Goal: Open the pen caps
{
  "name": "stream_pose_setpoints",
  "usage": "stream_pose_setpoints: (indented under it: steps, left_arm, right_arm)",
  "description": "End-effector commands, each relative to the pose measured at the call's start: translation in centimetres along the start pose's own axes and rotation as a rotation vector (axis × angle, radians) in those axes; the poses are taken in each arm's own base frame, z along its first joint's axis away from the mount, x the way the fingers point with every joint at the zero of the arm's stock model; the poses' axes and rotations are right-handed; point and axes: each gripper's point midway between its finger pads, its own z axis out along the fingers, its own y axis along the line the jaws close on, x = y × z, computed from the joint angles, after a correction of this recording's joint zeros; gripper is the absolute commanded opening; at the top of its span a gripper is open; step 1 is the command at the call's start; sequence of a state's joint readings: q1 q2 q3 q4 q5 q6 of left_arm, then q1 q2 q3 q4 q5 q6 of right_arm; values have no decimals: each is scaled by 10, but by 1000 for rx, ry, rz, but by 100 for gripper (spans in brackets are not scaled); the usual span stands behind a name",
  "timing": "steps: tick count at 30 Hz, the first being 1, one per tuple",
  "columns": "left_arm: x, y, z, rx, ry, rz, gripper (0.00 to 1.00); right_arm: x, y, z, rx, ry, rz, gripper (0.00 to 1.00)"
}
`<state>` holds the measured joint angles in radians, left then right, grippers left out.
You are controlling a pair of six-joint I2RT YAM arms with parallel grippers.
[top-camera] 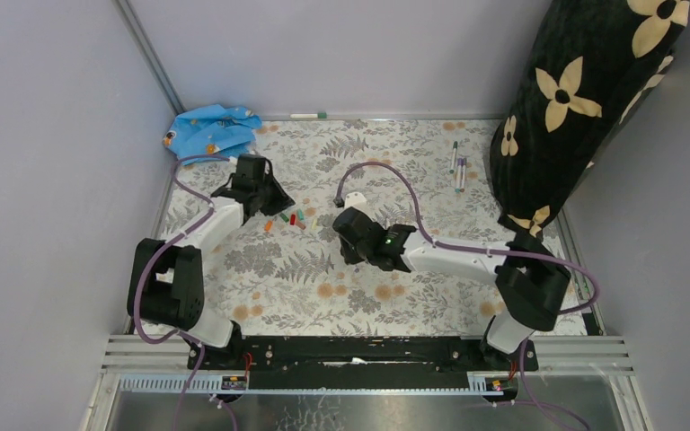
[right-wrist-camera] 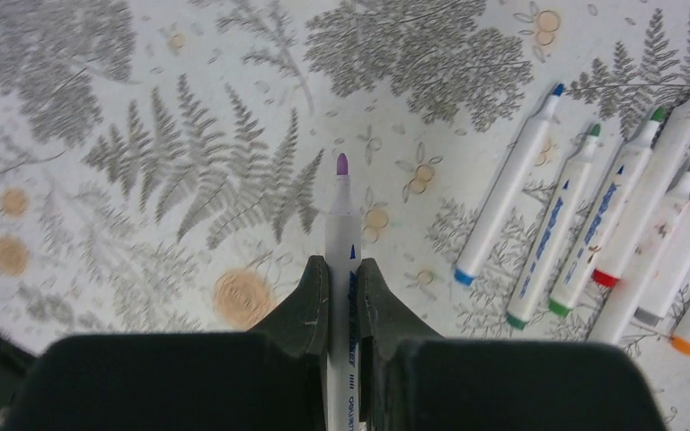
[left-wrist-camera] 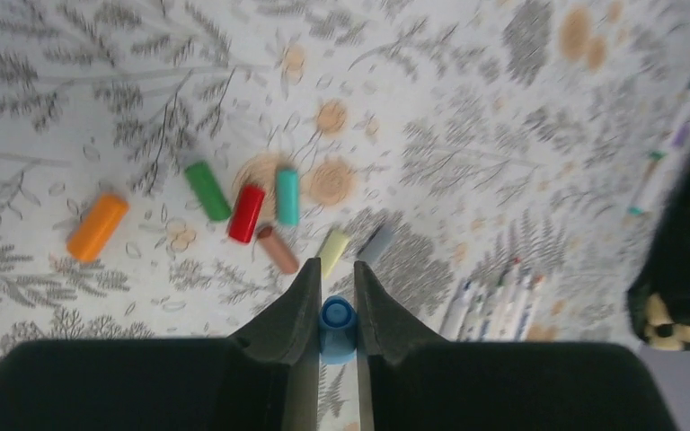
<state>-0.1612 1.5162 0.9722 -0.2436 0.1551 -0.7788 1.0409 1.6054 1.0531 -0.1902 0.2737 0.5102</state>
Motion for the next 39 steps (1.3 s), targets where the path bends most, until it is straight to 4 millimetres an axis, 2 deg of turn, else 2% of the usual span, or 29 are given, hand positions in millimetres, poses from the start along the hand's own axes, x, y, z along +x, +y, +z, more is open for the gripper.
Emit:
stream_pose_setpoints:
  steps: [1, 7, 9, 18, 21, 26, 31, 36, 39]
  left_arm:
    - [19, 26, 1, -123, -20, 99, 0]
    - [35, 51, 12, -217, -11, 125, 1]
    - [39, 57, 16, -236, -1, 121, 9]
    - [53, 73, 28, -271, 28, 83, 22]
    - [55, 74, 29, -276, 30, 82, 28]
    - [53, 74, 27, -280, 23, 79, 38]
    - [51, 74, 22, -284, 12, 76, 47]
    - [46, 69, 14, -272, -10, 72, 50]
    - [43, 64, 8, -259, -22, 71, 50]
  right_arm:
    - [-15, -21, 25, 112, -28, 29, 0]
    - [-14, -38, 51, 171, -23, 69, 0]
    - [-14, -42, 57, 186, -13, 72, 1]
    - [-5, -57, 76, 238, 28, 82, 11]
    - [0, -62, 79, 258, 42, 84, 17]
    - [5, -70, 81, 290, 50, 86, 19]
    - [8, -79, 81, 333, 56, 82, 26]
    - [14, -86, 82, 363, 74, 78, 34]
    - [15, -89, 81, 375, 76, 78, 35]
